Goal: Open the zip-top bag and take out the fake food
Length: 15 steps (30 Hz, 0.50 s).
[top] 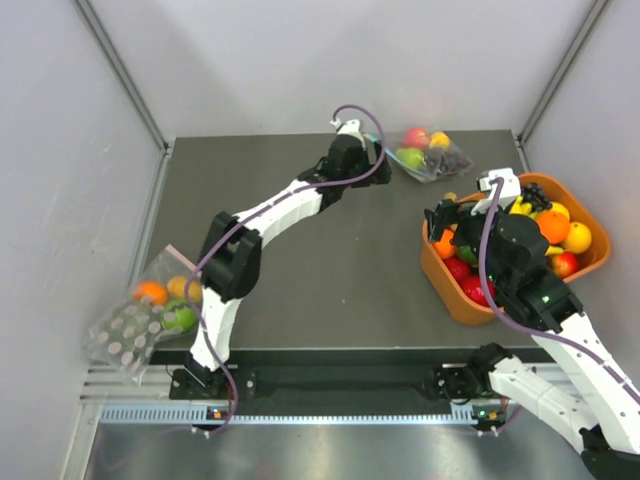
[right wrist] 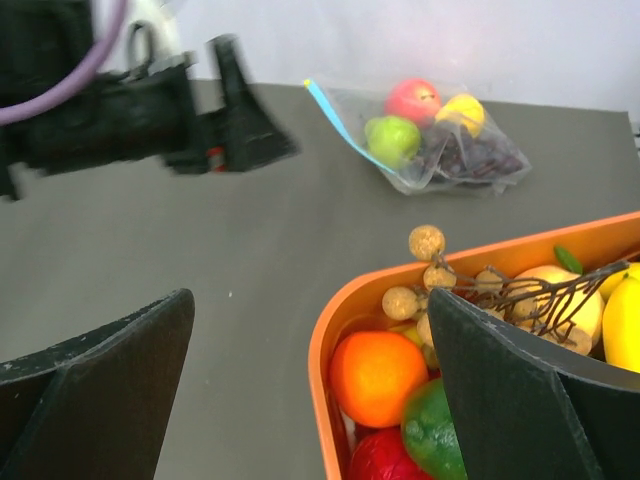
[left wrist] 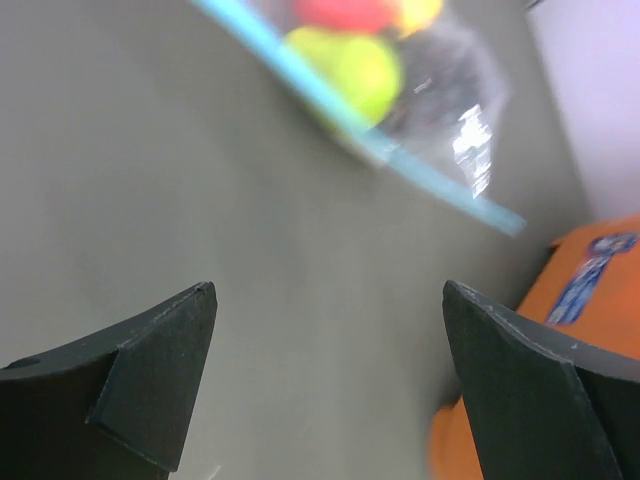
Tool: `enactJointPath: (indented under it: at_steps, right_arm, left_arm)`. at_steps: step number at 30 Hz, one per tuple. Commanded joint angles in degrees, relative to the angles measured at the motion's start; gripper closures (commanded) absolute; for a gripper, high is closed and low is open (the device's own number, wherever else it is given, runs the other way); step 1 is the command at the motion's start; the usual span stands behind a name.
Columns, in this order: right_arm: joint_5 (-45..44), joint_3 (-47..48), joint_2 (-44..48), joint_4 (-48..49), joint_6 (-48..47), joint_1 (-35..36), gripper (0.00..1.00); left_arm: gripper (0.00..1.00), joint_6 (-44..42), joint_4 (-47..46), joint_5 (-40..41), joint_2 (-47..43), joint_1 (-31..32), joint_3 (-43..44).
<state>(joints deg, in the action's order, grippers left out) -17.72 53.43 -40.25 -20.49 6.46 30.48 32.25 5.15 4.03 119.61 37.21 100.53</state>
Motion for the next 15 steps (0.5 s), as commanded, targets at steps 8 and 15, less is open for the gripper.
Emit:
enactJointPath:
  at_steps: [8, 15]
  right_arm:
    - [5.1, -2.3, 2.3, 2.3, 1.1, -0.4, 0.00]
    - [6.6, -3.8, 3.9, 2.6, 1.6, -0.4, 0.00]
  left_arm:
    - [0.01, 9.9, -0.6, 5.3, 21.1, 5.1, 30.0]
    - [0.01, 12.1, -1.6, 8.1, 25.1, 6.4, 33.3]
